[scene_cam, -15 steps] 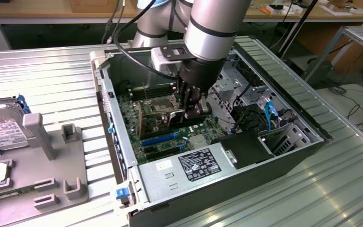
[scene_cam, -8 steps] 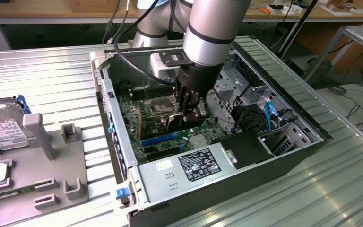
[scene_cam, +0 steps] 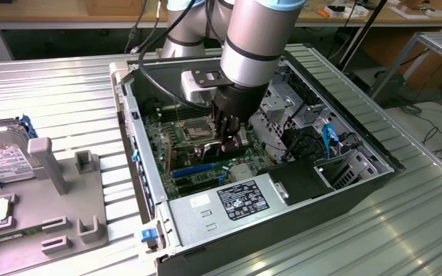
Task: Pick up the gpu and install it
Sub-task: 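Insert the gpu into the slot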
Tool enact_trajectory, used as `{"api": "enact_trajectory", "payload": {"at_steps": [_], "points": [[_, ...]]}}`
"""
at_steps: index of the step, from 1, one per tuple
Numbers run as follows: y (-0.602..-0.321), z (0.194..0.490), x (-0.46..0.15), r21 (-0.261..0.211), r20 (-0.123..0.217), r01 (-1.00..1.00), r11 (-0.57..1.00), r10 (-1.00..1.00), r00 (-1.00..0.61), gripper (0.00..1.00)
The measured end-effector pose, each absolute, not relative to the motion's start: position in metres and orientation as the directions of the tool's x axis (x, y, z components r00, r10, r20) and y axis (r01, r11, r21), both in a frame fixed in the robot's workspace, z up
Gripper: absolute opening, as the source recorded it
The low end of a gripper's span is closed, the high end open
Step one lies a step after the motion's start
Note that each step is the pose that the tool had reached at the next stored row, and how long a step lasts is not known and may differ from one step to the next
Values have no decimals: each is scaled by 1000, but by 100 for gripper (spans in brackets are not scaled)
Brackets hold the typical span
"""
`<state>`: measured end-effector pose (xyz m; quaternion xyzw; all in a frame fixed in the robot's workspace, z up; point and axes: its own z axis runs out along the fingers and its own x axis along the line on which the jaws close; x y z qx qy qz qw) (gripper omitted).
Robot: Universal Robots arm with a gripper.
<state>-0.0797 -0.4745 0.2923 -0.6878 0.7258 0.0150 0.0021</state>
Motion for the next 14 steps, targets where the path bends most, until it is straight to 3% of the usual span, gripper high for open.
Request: {"api": "enact_trajectory", "payload": {"at_steps": [14], "points": [[-472, 287, -82, 19, -24, -998, 54, -998, -54, 27]]}}
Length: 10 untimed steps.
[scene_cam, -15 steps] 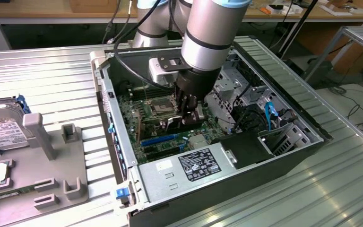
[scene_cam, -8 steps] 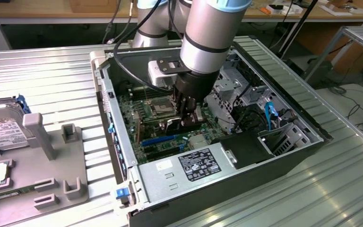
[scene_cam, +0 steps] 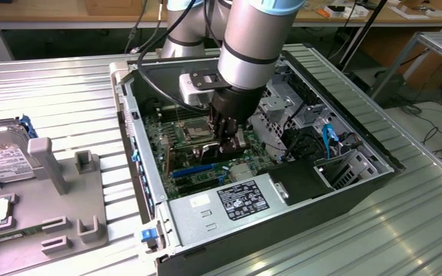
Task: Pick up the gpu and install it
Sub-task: 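Insert the gpu into the slot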
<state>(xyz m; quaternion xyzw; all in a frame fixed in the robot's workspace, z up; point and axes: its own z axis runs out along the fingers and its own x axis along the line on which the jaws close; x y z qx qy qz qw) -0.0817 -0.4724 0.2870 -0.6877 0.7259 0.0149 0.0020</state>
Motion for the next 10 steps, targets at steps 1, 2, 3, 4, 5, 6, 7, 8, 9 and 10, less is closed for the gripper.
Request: {"api": "enact_trajectory", "payload": {"at_steps": [1, 2, 3, 4, 5, 6, 7, 8, 9, 10], "points": [[-472, 287, -82, 19, -24, -998, 54, -998, -54, 27], [-468, 286, -84, 19, -23, -998, 54, -998, -54, 27], [-467, 284, -86, 19, -24, -998, 54, -998, -54, 27], [-467, 284, -89, 19, -23, -998, 54, -998, -54, 27], [-466, 283, -92, 19, -24, -998, 54, -998, -54, 27], [-466, 281, -95, 19, -24, -998, 54, -998, -54, 27], [-466, 281, -96, 19, -24, -998, 54, -998, -54, 27], [-466, 280, -97, 19, -24, -998, 54, -998, -54, 27], [-466, 279, -98, 19, -24, -998, 54, -998, -54, 27], [-466, 278, -99, 19, -23, -998, 54, -998, -54, 27]]}}
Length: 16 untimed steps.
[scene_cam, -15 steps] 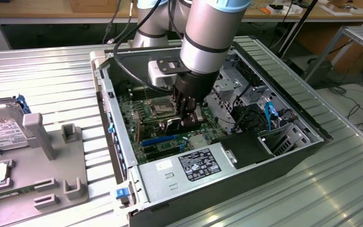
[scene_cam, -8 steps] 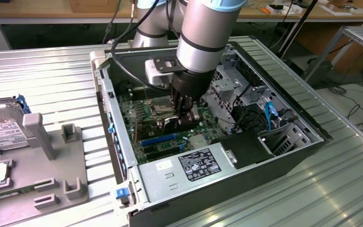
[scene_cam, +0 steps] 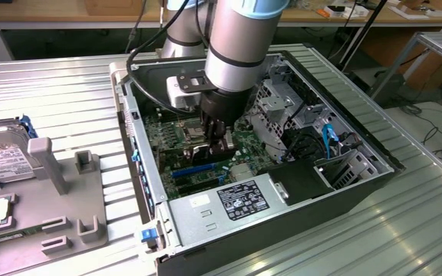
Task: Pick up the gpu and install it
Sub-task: 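Insert the gpu into the slot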
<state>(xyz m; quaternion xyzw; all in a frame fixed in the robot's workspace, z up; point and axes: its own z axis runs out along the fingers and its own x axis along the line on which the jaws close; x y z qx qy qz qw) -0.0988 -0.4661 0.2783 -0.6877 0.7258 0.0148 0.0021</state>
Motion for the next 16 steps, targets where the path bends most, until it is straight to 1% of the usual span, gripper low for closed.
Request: {"api": "enact_trajectory", "payload": {"at_steps": [5, 16], "points": [[-465, 271, -105, 18, -24, -998, 54, -998, -54, 27], [-465, 269, -106, 18, -23, -998, 54, -998, -54, 27]]}}
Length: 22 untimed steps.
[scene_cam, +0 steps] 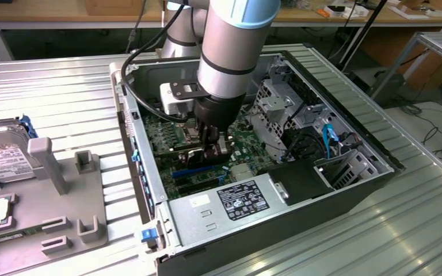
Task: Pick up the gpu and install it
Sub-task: 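Insert the gpu into the slot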
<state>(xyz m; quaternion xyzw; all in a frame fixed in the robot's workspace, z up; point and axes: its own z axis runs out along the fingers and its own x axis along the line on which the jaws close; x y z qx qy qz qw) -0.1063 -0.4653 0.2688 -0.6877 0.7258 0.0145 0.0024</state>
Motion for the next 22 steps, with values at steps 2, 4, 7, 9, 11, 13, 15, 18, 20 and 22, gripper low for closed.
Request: {"api": "enact_trajectory", "payload": {"at_steps": [2, 4, 7, 9, 11, 13, 15, 18, 20, 22], "points": [[-465, 269, -106, 18, -24, -998, 54, -998, -54, 27], [-465, 269, -106, 18, -23, -998, 54, -998, -54, 27], [-465, 268, -106, 18, -24, -998, 54, -998, -54, 27], [-465, 267, -106, 18, -24, -998, 54, -998, -54, 27], [-465, 266, -106, 18, -24, -998, 54, -998, -54, 27], [-465, 266, -106, 18, -23, -998, 54, -998, -54, 27], [-465, 266, -106, 18, -24, -998, 54, -998, -54, 27], [-463, 266, -106, 18, -23, -998, 53, -998, -54, 27], [-462, 266, -106, 18, -23, -999, 52, -998, -52, 27], [-462, 266, -106, 18, -23, -999, 51, -998, -51, 27]]}}
